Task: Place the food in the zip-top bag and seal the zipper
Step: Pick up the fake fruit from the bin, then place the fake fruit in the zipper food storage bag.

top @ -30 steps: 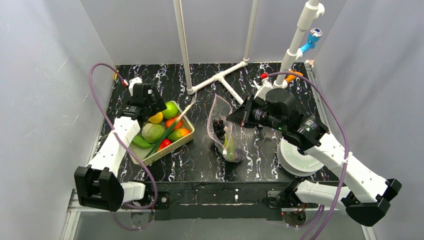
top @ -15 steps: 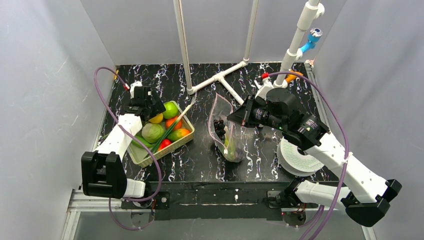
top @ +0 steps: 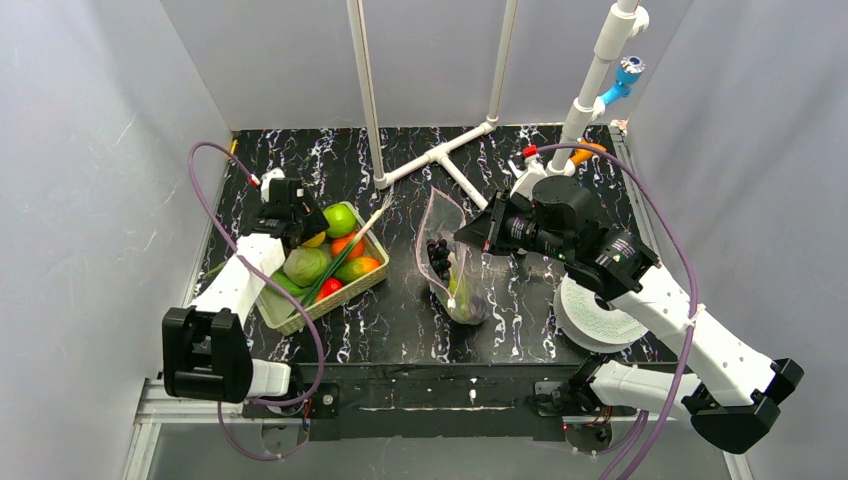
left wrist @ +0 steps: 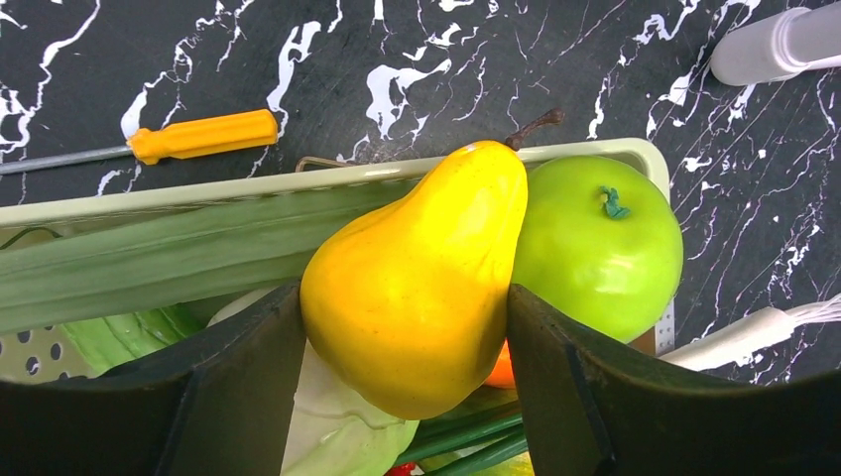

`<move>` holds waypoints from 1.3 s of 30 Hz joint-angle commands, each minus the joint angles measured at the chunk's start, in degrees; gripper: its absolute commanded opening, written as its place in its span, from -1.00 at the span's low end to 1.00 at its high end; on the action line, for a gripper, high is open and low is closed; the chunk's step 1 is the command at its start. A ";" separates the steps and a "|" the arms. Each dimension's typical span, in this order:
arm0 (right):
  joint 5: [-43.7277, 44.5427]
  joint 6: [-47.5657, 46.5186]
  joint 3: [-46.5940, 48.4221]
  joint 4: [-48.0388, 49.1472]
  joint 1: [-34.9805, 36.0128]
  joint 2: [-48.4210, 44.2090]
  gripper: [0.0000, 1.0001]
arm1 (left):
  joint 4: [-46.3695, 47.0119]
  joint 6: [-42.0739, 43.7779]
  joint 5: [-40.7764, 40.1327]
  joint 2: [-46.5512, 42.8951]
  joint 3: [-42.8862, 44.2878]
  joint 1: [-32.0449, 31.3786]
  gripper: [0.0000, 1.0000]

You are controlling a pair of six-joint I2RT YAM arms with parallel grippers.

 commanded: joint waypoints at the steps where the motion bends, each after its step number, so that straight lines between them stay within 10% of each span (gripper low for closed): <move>1: -0.81 -0.09 1.44 1.48 -0.31 0.09 -0.97 | 0.09 0.82 -3.12 -4.35 -0.49 0.25 -0.27; 10: -1.67 0.41 1.48 1.89 -0.35 1.26 -0.97 | -1.64 7.75 7.95 -8.87 3.53 -0.06 -0.94; 15: -1.89 0.71 1.54 1.65 -0.36 2.02 -0.97 | 8.76 7.55 36.20 -10.32 3.02 -0.67 -1.00; 21: -1.54 0.72 3.26 -0.30 -0.29 3.24 -0.97 | 42.13 -11.12 66.67 -10.06 -2.89 -3.53 -0.97; 31: 0.14 -0.04 4.05 -1.28 -0.31 2.94 -0.97 | 47.29 -26.51 71.42 -12.83 1.93 -12.06 -0.98; 39: 0.28 -0.02 3.28 -0.75 -0.36 1.36 -0.97 | 21.71 -0.26 52.63 -22.21 5.50 -29.99 -1.00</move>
